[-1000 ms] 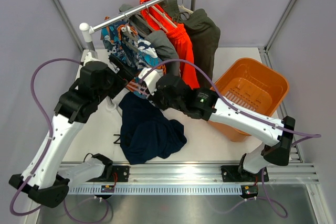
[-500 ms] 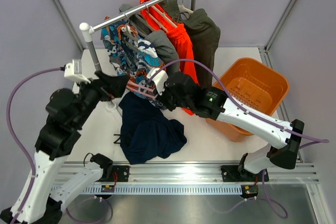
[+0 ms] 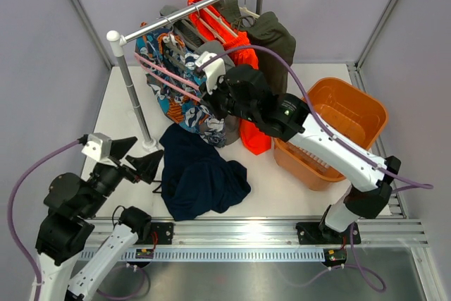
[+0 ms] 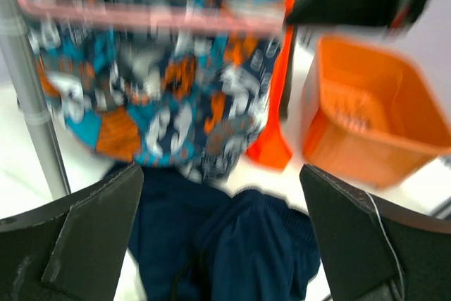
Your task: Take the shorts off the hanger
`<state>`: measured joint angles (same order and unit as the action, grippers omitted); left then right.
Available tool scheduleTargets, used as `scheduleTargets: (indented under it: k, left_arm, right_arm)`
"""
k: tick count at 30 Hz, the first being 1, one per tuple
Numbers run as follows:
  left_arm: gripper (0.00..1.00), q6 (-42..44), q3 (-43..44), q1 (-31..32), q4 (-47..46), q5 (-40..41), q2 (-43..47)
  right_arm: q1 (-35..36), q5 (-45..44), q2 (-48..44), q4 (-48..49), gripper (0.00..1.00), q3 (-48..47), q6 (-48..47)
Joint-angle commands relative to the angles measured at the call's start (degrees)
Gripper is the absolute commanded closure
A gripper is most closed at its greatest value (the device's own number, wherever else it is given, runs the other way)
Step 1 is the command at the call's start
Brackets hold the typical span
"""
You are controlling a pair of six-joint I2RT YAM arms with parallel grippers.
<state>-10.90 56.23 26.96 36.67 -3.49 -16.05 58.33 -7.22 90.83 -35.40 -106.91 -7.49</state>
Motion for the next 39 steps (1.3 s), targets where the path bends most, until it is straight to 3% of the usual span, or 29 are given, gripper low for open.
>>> scheduleTargets:
  k: [1,7,19,21,22,25,26,29,36,39]
  left_arm:
    - [0.01,1.3,-2.5,0.1,2.3,-0.9,0.8]
    - [0.01,-0.1,-3.9,0.1,1.3,-0.7,3.0]
    - [0.01,-1.4,-4.7,0.1,1.6,-0.2,5.6]
    - [0.01,-1.6,-5.0,0.1,1.7,0.1,5.9]
    - [0.01,-1.6,-5.2,0.1,1.5,0.1,6.1]
    - [0.01,-1.8,-6.0,0.1,1.0,0.1,6.3]
    - [0.01,-1.8,-6.1,0.1,0.8,0.0,6.3]
    - [0.01,-1.6,-6.4,0.1,0.3,-0.2,5.9]
    - [0.01,-0.6,-6.8,0.1,-0.1,-0.2,5.2]
    - [0.01,-0.5,-7.4,0.1,-0.3,-0.1,5.2]
  right_arm:
    - [-0.3,-1.1,3.5,3.6,1.00,-8.2,0.1]
    - [-0.5,-2.6,8.0,4.3,1.00,-13.5,0.5]
    - [-0.7,-2.4,12.5,5.2,0.98,-15.1,0.6]
    - [-0.7,-2.0,11.7,5.3,0.91,-13.8,0.5]
    - [-0.8,-1.7,11.3,5.1,0.77,-13.4,0.3]
    - [-0.8,-0.3,9.8,4.1,0.49,-12.4,-0.4]
    - [-0.8,0.7,9.4,3.8,0.29,-12.3,-0.9]
    - [-1.6,5.8,6.9,1.2,0.01,-11.6,-3.0]
    - [-8.1,30.7,-2.3,-9.4,0.01,-2.0,-12.8]
    - [-10.4,49.8,-3.7,-20.0,0.01,2.7,-27.6]
